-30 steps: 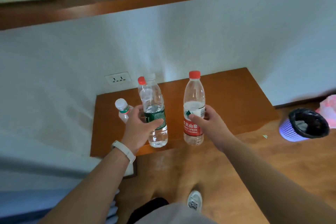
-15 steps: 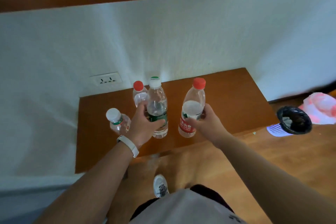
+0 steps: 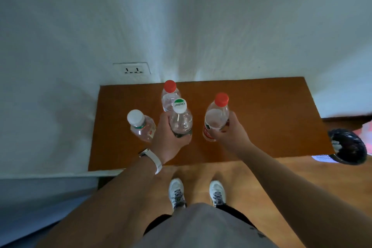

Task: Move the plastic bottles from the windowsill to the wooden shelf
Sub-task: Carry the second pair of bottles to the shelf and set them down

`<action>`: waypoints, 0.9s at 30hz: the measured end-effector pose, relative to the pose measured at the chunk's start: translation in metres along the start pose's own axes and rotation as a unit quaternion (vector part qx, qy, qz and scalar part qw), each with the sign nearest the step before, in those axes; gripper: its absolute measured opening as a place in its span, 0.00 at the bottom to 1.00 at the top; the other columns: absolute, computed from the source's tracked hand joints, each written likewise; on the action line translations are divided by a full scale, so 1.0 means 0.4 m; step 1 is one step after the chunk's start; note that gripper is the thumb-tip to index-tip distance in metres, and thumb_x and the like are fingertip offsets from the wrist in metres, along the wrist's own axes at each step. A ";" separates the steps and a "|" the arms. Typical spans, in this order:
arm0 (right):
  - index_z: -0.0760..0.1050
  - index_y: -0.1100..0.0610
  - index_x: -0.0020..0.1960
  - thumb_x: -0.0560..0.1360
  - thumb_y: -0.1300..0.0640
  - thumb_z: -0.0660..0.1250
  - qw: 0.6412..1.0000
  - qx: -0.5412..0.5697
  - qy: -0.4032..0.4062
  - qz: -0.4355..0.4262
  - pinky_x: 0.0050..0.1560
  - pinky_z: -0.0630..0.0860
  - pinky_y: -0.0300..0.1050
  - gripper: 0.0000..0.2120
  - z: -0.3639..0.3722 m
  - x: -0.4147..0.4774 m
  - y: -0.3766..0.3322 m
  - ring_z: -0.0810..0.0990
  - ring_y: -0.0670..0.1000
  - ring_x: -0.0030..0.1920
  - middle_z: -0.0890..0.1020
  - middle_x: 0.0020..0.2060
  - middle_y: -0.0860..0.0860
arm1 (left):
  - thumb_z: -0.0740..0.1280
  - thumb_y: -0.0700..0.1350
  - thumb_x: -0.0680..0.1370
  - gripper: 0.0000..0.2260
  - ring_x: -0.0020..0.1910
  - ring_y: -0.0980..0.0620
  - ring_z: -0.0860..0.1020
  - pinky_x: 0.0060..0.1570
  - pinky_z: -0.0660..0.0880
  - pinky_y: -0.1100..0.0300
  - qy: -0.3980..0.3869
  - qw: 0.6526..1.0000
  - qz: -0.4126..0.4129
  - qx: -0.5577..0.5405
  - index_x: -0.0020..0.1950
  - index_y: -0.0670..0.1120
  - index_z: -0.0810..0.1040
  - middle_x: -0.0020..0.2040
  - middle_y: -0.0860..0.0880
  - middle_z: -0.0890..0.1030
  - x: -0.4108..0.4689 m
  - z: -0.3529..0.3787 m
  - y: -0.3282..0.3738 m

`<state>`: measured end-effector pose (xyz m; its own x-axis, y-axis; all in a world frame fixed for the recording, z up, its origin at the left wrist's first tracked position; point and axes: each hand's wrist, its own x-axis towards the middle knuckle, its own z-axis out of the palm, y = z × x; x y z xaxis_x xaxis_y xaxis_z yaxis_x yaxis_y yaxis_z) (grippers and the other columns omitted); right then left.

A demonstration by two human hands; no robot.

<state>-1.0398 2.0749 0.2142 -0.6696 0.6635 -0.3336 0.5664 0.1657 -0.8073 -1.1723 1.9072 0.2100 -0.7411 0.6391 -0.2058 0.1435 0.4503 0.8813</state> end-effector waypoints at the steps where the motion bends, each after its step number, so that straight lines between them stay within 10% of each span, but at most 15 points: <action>1: 0.67 0.45 0.64 0.66 0.49 0.79 1.000 -0.002 -0.001 -0.007 0.48 0.76 0.38 0.31 0.001 0.006 0.002 0.79 0.38 0.48 0.78 0.50 0.40 | 0.81 0.43 0.68 0.34 0.55 0.59 0.76 0.49 0.71 0.71 0.014 1.000 -0.006 0.001 0.63 0.55 0.62 0.55 0.62 0.72 -0.001 0.004 -0.005; 20: 0.65 0.52 0.68 0.68 0.53 0.79 0.996 -0.036 -0.062 -0.058 0.48 0.75 0.33 0.34 0.017 0.072 0.061 0.77 0.39 0.47 0.76 0.50 0.40 | 0.81 0.46 0.68 0.32 0.52 0.55 0.79 0.50 0.79 0.58 0.100 0.994 -0.041 0.022 0.63 0.51 0.65 0.55 0.54 0.76 0.030 0.096 -0.031; 27: 0.62 0.55 0.73 0.65 0.55 0.81 0.993 -0.049 -0.072 -0.078 0.59 0.71 0.36 0.43 -0.001 0.074 0.071 0.73 0.43 0.60 0.74 0.61 0.44 | 0.80 0.47 0.68 0.33 0.56 0.51 0.78 0.56 0.79 0.50 0.111 0.992 -0.052 0.024 0.66 0.50 0.64 0.57 0.53 0.76 0.020 0.111 -0.036</action>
<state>-1.0433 2.0993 0.1815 -0.8107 0.5146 -0.2792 0.4896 0.3343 -0.8053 -1.1511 1.9333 0.1767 -0.8795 0.4358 -0.1913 0.0850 0.5394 0.8378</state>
